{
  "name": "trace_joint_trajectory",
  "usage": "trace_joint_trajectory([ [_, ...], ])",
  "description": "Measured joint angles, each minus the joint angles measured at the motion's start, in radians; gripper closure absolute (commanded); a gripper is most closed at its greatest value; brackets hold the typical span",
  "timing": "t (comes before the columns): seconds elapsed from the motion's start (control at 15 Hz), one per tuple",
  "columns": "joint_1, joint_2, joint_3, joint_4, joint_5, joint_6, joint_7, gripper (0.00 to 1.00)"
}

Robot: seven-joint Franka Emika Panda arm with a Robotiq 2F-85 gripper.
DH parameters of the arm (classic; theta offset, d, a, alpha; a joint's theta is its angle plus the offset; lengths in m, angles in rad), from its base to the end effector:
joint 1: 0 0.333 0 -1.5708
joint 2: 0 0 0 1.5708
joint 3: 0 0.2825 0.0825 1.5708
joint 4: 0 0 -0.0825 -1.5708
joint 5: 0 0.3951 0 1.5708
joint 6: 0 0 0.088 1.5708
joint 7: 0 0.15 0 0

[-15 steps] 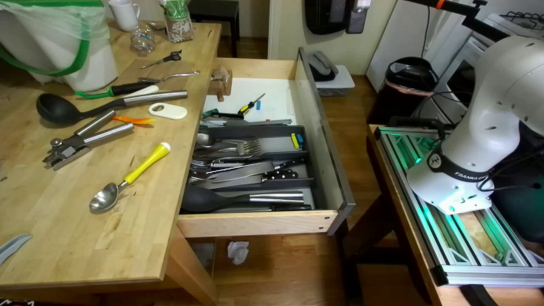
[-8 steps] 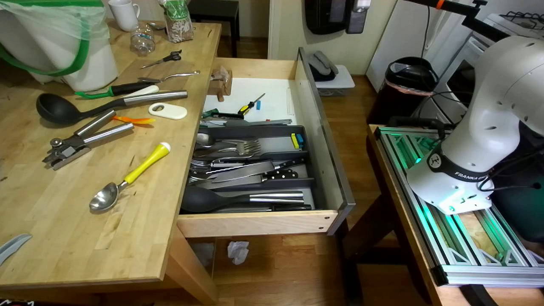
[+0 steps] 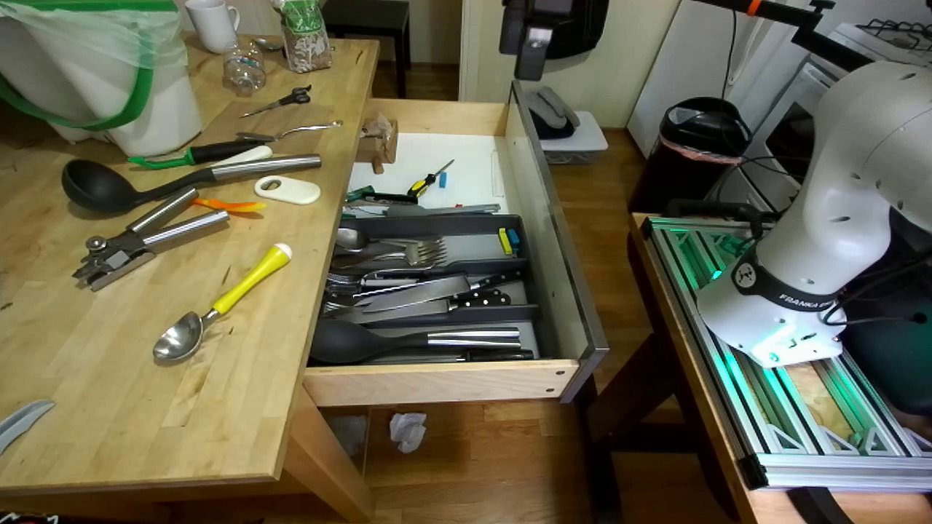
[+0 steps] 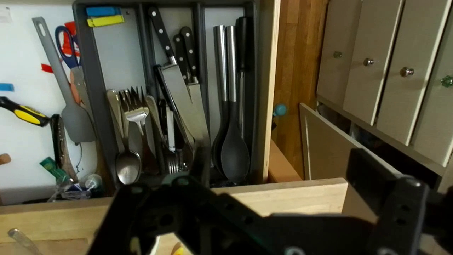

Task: Put the serving spoon in the drawer

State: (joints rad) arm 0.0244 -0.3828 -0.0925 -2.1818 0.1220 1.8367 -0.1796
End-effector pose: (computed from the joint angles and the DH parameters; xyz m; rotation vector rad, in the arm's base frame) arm 0.4683 -0.0187 0.4709 -2.9903 -0.1310 -0.0806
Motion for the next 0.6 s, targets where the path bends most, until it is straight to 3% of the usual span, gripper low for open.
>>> trace_joint_trajectory([
  [0.27, 0.0, 0.158, -0.016, 0.051, 0.016, 0.115, -0.138, 0.0],
  [0.6, -0.027, 0.409, -0.047, 0.256, 0.059, 0.124, -0.479, 0.0],
])
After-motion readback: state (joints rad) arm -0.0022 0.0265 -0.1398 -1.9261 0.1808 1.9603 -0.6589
